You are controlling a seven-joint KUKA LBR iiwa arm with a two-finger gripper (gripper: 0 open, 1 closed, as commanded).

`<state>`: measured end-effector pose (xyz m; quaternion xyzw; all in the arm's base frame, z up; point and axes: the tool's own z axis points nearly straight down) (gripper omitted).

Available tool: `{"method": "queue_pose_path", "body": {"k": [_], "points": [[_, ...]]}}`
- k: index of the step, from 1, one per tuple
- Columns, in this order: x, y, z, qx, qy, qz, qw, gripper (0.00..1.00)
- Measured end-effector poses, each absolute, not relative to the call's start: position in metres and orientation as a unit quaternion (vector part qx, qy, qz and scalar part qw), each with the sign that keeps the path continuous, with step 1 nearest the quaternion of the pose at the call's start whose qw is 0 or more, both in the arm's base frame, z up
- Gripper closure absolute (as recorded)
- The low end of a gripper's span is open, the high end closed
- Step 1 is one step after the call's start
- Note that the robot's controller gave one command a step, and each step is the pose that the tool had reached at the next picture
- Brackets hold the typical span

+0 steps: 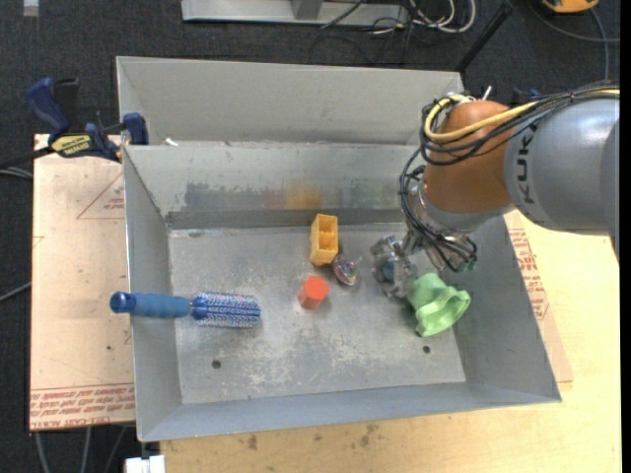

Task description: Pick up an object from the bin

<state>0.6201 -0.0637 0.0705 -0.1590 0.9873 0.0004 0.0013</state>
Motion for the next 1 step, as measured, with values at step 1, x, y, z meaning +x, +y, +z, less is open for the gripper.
{"method": "queue_pose_path", "body": {"k": [1], "points": [[0.6557, -0.0737, 0.2524, -0.174, 0.985, -0.002, 0.007, 1.0]]}}
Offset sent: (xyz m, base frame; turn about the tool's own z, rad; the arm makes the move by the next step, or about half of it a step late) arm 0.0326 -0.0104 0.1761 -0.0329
